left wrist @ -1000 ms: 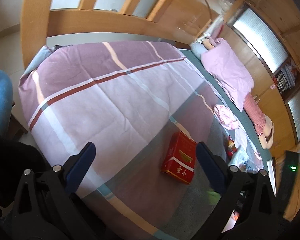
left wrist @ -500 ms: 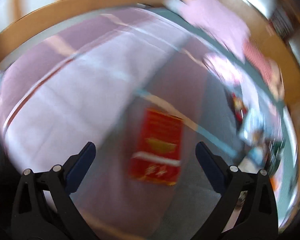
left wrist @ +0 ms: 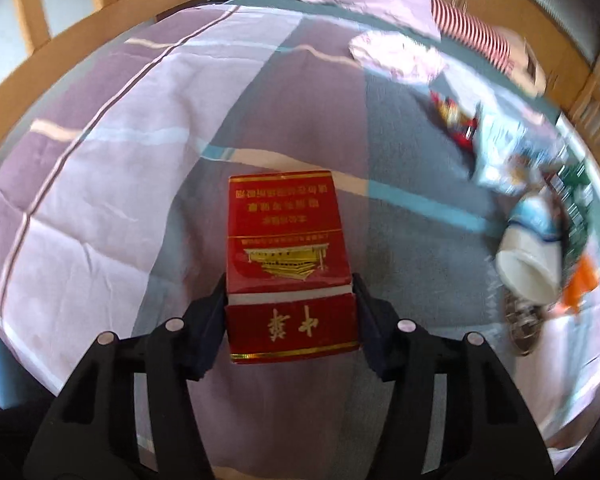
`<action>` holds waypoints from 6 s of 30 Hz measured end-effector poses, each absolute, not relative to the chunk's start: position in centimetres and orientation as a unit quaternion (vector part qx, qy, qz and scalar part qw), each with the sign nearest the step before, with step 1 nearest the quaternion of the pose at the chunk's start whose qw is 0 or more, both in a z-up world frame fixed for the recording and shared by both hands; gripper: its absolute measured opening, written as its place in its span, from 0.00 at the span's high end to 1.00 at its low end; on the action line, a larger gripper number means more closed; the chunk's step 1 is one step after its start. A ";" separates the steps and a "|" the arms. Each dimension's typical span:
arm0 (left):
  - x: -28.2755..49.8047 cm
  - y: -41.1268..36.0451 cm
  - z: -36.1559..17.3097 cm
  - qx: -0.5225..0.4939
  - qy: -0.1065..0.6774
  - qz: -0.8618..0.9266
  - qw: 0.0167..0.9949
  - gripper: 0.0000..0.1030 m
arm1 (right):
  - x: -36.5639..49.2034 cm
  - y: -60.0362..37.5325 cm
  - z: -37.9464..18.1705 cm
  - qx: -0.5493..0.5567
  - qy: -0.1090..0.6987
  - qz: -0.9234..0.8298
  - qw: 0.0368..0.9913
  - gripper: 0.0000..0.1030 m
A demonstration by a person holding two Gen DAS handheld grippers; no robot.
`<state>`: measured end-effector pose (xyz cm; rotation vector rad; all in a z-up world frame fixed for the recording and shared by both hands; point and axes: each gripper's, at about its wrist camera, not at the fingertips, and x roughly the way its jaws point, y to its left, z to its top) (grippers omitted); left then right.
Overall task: Collect trash
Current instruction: 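Carry the crane and red box to the wastebasket and open both grippers over it, then grasp the orange bread bag with the right gripper while the left gripper moves toward the paper cup, then grasp the striped paper cup with the left gripper while the right gripper holds the orange bag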
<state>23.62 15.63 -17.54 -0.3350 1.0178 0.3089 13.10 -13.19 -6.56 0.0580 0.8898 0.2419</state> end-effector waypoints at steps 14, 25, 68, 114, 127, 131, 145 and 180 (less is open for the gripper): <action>13.0 9.9 -9.4 -0.139 0.322 0.030 0.936 0.44 | 7.7 -16.3 -2.5 0.006 0.385 0.106 0.917 0.64; 6.8 2.9 -6.6 -0.111 0.304 -0.080 0.943 0.44 | 2.8 -22.8 -5.3 0.024 0.460 0.078 0.884 0.64; 2.9 -6.2 -8.7 -0.016 0.324 -0.246 0.913 0.12 | 1.4 -27.7 -1.9 0.134 0.381 -0.014 0.915 0.43; 17.6 18.0 -11.9 -0.187 0.404 0.188 0.875 0.07 | 32.5 -15.4 -11.8 0.037 0.512 -0.004 0.858 0.33; 17.4 19.0 -12.8 -0.227 0.421 0.209 0.853 0.07 | 31.2 -10.4 -12.4 0.021 0.525 0.070 0.848 0.47; 17.2 19.1 -12.9 -0.233 0.421 0.212 0.851 0.07 | 29.3 -7.6 -11.4 0.034 0.523 0.123 0.842 0.47; 17.2 19.6 -13.3 -0.237 0.428 0.220 0.844 0.07 | 26.0 -5.1 -9.4 0.002 0.495 0.162 0.854 0.47; 22.2 14.4 -14.2 -0.189 0.470 0.077 0.859 0.04 | 26.0 -10.2 -12.3 0.017 0.533 0.106 0.839 0.42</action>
